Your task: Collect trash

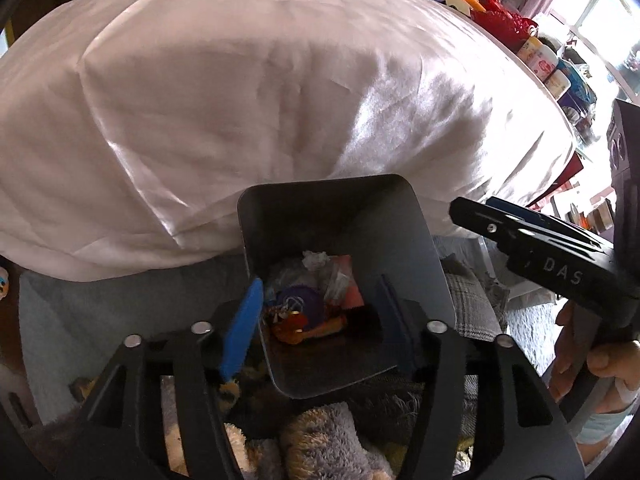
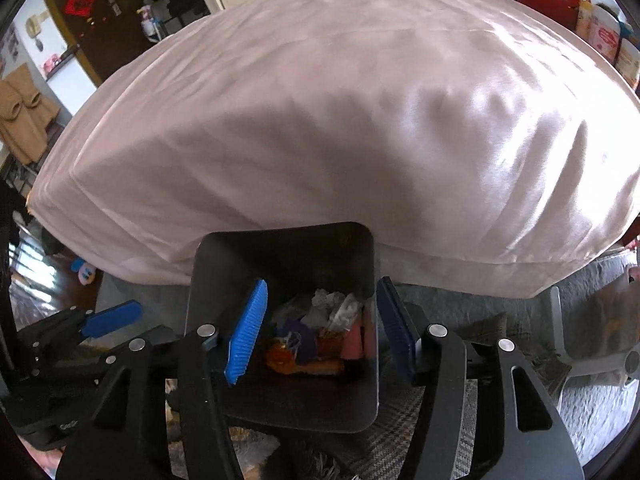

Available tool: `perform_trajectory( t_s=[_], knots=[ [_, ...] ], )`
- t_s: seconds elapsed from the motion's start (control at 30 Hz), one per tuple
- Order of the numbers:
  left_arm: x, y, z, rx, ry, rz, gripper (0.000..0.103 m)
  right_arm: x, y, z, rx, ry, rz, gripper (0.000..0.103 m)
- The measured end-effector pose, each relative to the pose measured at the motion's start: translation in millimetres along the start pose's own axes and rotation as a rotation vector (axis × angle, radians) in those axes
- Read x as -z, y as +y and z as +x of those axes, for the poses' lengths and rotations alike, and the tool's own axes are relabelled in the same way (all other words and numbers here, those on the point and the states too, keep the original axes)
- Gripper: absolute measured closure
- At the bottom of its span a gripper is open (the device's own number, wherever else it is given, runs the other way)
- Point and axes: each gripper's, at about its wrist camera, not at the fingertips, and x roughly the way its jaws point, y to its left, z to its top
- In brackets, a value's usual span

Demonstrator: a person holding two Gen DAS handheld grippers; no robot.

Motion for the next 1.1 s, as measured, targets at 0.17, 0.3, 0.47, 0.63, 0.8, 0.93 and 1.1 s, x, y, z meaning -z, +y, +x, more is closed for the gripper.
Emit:
perform_trajectory(
  t_s=[0.17, 0.3, 0.47, 0.63, 0.8, 0.93, 1.1],
  knots=[
    [-0.6, 2.3, -7.9, -0.031, -0.025, -0.012, 0.034, -3.0, -3.2, -9.5, 0.013, -0.027, 0.013, 0.025],
    [-3.4, -0.2, -27.4, -0.033, -0.079, -0.009, 0.015, -5.9, -5.8, -23.0, 0.002, -0.055, 0.02, 0.008],
    [-12.4, -1.7, -72.1, -0.097, -0.197, 0.013, 0.008, -6.5, -3.1, -43.7, 0.018, -0.111, 0.005, 0.004],
    [-21.6, 0.9, -114.7, -0.123, -0.32, 0.02, 0.008, -8.7, 6.3, -75.3, 0.059, -0.226, -0.03, 0.003],
    [-20.6, 4.7, -145.5, -0.134, -0.452, 0.009, 0.008, -9.3, 5.3, -106.2, 0.08, -0.362, 0.006, 0.003],
    [-10.4, 4.3, -158.3, -0.146, -0.532, 0.02, 0.008, -2.9, 2.4, -125.9, 0.069, -0.49, 0.035, 0.003],
    [-2.6, -0.2, -173.7, -0.231, -0.637, 0.061, 0.008, 3.2, -0.1, -141.5, 0.126, -0.565, 0.024, 0.003]
  ],
)
